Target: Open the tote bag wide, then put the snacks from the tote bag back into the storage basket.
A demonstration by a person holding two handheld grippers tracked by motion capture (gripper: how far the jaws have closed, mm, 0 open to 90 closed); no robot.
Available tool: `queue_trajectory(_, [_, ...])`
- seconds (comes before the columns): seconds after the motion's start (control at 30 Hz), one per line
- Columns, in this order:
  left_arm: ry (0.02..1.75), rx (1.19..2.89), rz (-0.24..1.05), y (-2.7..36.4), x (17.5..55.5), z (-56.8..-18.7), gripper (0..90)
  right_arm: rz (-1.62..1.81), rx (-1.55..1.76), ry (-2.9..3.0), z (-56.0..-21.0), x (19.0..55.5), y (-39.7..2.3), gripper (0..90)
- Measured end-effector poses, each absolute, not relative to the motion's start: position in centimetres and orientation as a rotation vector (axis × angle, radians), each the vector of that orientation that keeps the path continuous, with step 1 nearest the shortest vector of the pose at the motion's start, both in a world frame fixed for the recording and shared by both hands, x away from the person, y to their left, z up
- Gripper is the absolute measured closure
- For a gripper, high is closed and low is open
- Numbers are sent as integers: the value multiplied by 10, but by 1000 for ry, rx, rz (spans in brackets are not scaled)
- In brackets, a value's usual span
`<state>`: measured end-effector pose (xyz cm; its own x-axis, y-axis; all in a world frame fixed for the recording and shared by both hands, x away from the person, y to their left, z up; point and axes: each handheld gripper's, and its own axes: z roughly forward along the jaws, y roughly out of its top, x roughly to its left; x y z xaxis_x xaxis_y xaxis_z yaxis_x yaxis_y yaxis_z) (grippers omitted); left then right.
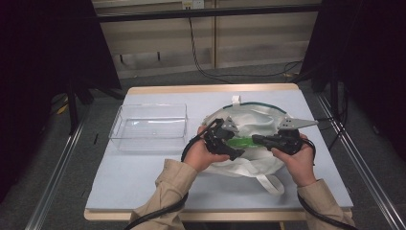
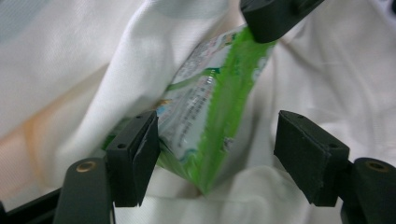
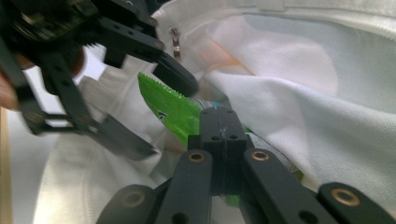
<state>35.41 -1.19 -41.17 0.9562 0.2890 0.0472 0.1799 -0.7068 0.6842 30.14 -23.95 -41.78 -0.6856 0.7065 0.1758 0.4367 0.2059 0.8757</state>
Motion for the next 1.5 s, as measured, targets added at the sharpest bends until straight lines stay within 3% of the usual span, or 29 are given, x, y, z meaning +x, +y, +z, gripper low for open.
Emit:
queue_trajectory(0.37, [251, 2424, 278, -22, 360, -404, 557, 1547, 1074, 2153, -417, 301, -241, 897])
queue_trajectory(0.43, [245, 2417, 277, -22, 359, -398, 642, 1532, 1090, 2129, -416, 300, -243, 774])
queue_trajectory(0.67, [277, 2436, 252, -17, 364, -379, 674, 1514, 1120, 2087, -415, 297, -259, 416])
queue_trajectory(1.07, [314, 2428, 186, -11, 378, -357, 711, 1483, 1149, 2261, -433, 301, -262, 89])
queue_trajectory(1.5, [347, 2417, 177, 4, 388, -322, 782, 1457, 1129, 2349, -439, 301, -258, 67])
